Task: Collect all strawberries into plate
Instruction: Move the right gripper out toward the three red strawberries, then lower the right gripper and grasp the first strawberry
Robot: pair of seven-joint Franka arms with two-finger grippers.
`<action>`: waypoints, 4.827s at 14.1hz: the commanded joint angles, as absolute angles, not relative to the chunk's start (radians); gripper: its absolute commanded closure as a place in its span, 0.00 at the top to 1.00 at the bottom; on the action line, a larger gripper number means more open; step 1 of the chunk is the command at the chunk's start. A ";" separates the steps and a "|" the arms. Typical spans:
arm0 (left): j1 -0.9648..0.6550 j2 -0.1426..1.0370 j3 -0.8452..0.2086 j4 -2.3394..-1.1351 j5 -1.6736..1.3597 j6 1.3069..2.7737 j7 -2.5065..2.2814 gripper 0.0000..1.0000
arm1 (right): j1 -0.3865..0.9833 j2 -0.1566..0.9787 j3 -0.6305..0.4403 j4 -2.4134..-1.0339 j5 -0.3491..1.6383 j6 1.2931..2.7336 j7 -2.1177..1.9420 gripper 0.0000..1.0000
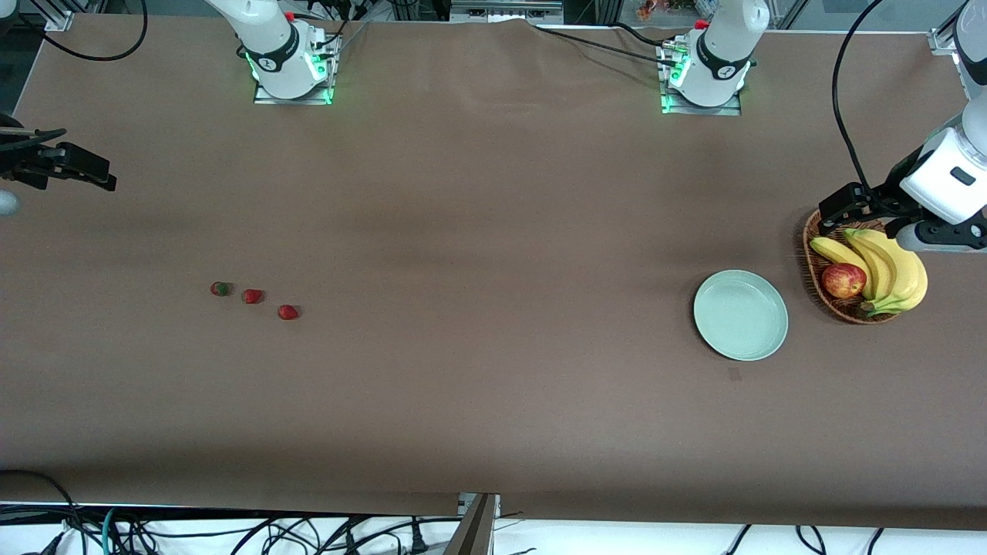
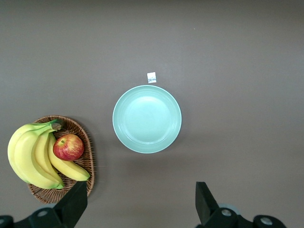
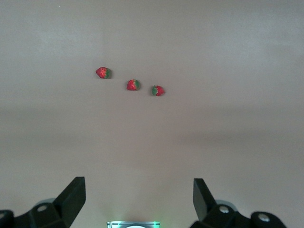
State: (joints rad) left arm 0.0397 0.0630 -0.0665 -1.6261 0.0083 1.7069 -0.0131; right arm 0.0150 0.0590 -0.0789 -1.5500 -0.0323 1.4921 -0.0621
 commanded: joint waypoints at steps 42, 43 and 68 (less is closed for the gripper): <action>0.037 0.080 -0.069 -1.606 0.031 1.698 0.000 1.00 | 0.156 0.632 -0.049 -1.537 0.009 2.009 -0.058 1.00; 0.037 0.080 -0.069 -1.606 0.031 1.698 0.000 1.00 | 0.160 0.649 -0.048 -1.548 0.009 2.032 -0.058 1.00; 0.032 0.080 -0.069 -1.609 0.032 1.697 -0.002 1.00 | 0.184 0.700 -0.048 -1.628 0.023 2.120 -0.048 0.00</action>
